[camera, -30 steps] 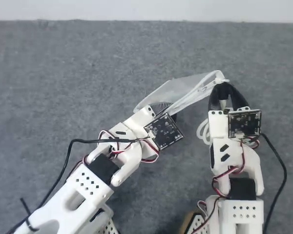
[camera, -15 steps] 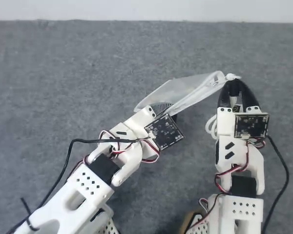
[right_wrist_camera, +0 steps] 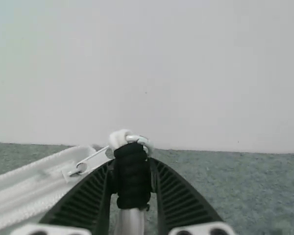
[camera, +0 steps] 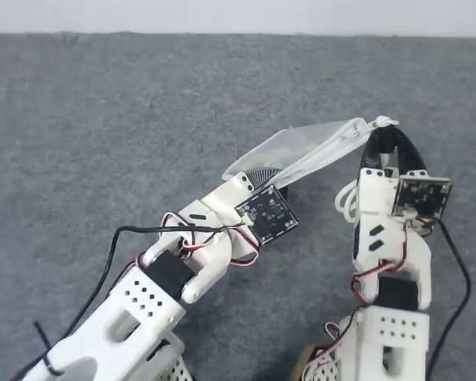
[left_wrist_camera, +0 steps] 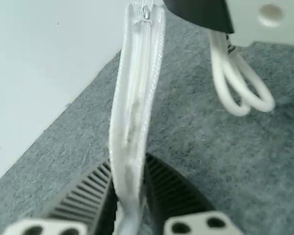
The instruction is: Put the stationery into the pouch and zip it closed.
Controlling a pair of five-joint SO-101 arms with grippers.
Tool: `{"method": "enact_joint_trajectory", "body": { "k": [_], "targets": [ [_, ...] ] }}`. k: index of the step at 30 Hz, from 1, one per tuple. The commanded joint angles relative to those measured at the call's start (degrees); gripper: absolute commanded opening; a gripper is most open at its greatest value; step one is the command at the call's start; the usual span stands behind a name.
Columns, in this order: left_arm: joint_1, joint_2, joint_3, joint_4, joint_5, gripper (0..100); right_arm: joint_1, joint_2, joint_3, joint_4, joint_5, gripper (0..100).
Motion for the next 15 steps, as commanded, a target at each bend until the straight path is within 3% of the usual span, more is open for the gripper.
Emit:
{"method": "enact_joint_trajectory", "body": {
  "k": [1, 5, 15],
  "targets": [
    [-1.58, -2.64, 0.4, 1.67, 1.14, 1, 6.02, 8.84, -5.63, -3.82, -1.67, 0.6],
    [-1.58, -8.09, 1.89, 2.99, 1.14, 1, 9.1, 16.13, -9.41, -3.82, -5.63, 0.6],
    [-4.04, -11.96, 2.59, 3.6, 1.23, 1, 7.78, 17.45, -9.85, -2.33, -5.71, 0.9]
  ]
}}
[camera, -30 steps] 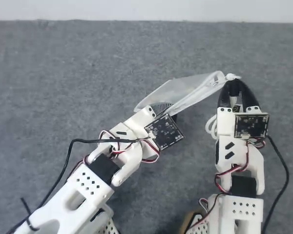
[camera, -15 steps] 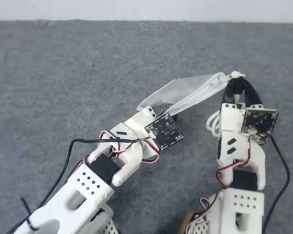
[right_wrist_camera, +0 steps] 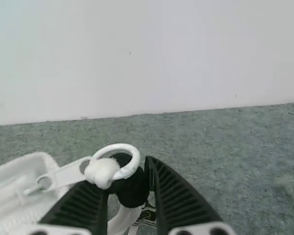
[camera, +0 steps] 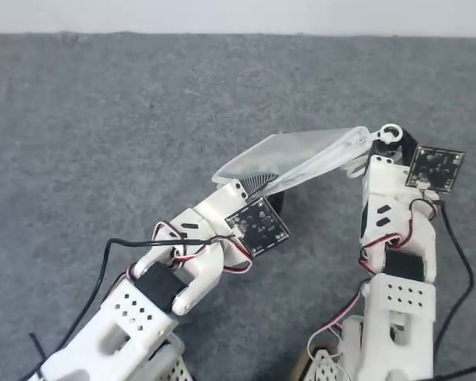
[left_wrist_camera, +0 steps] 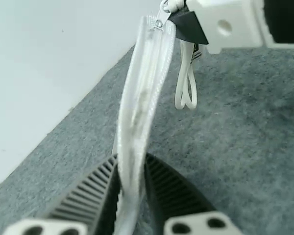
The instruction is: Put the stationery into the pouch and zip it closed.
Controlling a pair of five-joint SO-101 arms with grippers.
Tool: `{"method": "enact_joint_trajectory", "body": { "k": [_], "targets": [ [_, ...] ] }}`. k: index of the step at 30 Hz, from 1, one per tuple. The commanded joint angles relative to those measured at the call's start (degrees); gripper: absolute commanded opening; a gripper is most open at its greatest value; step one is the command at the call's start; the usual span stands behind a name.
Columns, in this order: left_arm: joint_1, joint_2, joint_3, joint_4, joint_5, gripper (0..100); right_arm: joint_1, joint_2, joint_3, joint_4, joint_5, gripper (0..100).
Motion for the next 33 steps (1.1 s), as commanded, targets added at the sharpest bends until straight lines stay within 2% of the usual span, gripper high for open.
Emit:
{"method": "enact_joint_trajectory", "body": {
  "k": [1, 6, 9, 13, 19, 29, 33],
  "targets": [
    [-3.78, -3.6, -0.4, 1.41, 1.23, 1, 3.12, 0.66, -4.84, 1.01, -0.79, 2.4],
    [-5.36, -3.6, -0.4, 1.05, 0.97, 1, -0.66, -3.21, -4.84, 8.22, -0.35, 19.1],
    [-8.09, -3.78, 0.48, -1.49, -0.09, 1, -3.12, -9.54, -4.75, 15.69, 3.08, 24.3],
    [-11.6, -4.04, 2.24, -6.24, 0.0, 1, -7.69, -18.07, -3.78, 22.64, 5.8, 24.7],
    [-16.0, -4.13, 1.98, -9.05, 0.0, 1, -11.91, -25.71, 1.05, 22.99, 9.23, 24.7],
    [-22.24, -4.22, 2.07, -13.01, 0.09, 1, -12.62, -27.21, 1.67, 23.16, 8.7, 24.9],
    [-23.65, -4.22, 2.24, -14.86, -0.09, 1, -15.34, -27.56, 2.73, 22.99, 8.88, 24.9]
  ]
}}
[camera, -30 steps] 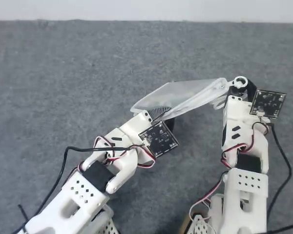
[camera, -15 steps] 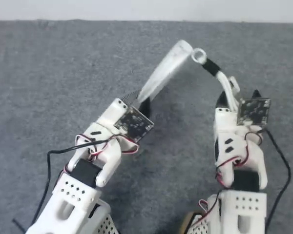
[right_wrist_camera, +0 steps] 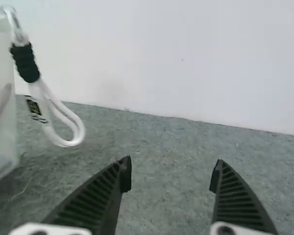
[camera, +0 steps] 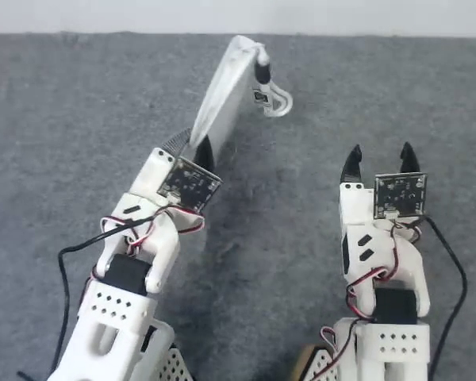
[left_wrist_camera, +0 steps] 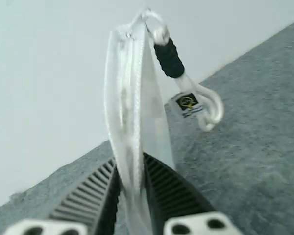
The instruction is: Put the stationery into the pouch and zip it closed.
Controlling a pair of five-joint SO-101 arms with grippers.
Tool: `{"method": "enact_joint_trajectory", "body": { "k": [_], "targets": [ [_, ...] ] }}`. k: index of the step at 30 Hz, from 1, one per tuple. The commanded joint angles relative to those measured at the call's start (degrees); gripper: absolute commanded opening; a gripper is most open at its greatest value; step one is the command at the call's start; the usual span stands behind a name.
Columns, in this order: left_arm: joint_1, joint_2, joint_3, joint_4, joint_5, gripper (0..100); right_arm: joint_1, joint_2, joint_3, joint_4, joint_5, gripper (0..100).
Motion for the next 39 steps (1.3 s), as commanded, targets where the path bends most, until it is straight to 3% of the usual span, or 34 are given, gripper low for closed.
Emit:
{"method": "enact_joint_trajectory", "body": {
  "k": [1, 13, 20, 24, 32, 39],
  "targets": [
    [-1.58, -1.41, -0.57, -4.22, -0.53, 1, -2.59, -2.24, 0.79, 0.4, 0.79, 24.9],
    [4.84, -1.32, 1.45, -4.13, 0.09, 1, -2.59, -2.33, 2.29, -1.54, 0.88, 24.9],
    [4.92, -1.32, 0.4, -4.13, 11.08, 13, -2.59, -2.33, 2.37, -1.54, 0.88, 24.9],
    [5.01, -1.32, -0.22, -3.6, 14.24, 14, -2.68, -2.33, 2.55, -1.54, 0.88, 24.9],
    [5.45, -1.32, -12.62, 15.47, 23.12, 14, -2.86, -2.33, 2.55, -1.54, 0.88, 24.9],
    [7.03, -1.32, -18.86, 24.18, 25.41, 14, -3.03, -2.33, 2.55, -2.15, 0.79, 24.9]
  ]
}}
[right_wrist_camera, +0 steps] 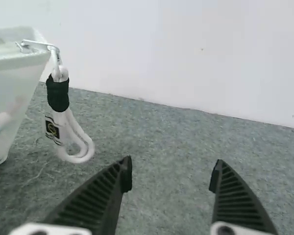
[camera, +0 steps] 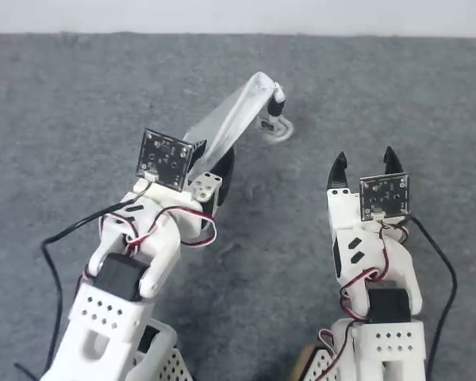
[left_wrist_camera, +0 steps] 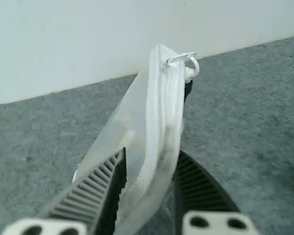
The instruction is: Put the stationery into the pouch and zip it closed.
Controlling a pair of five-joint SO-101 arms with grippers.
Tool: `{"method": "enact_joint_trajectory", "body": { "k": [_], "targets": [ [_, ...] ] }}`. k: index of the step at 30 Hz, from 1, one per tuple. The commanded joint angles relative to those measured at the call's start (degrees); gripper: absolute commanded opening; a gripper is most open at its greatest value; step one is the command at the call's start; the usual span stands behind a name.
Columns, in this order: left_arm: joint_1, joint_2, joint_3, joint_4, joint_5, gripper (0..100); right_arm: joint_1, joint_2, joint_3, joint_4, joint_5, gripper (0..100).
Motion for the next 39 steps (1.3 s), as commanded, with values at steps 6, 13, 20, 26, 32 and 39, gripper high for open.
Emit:
{"method": "enact_joint_trajectory", "body": {
  "k": [6, 13, 20, 26, 32, 39],
  "targets": [
    [7.12, -1.23, -11.56, 9.49, 1.32, 14, -0.48, -1.54, 2.99, -7.78, 0.7, 24.9],
    [7.82, -1.23, -14.02, 13.1, 1.23, 15, -0.4, -1.63, 3.08, -8.22, 0.44, 24.9],
    [7.47, -1.23, -15.6, 15.12, 6.42, 26, -0.22, -1.63, 3.25, -8.48, 0.53, 24.9],
    [7.56, -1.23, -15.87, 15.12, 6.59, 26, -0.13, -1.63, 3.34, -8.48, 0.7, 24.9],
    [7.38, -1.23, -14.55, 14.24, 6.33, 25, -0.13, -1.63, 3.52, -8.48, 0.7, 24.7],
    [4.75, -1.23, -6.46, 1.05, 5.36, 8, -0.13, -1.63, 3.52, -8.13, 0.7, 17.9]
  ]
}}
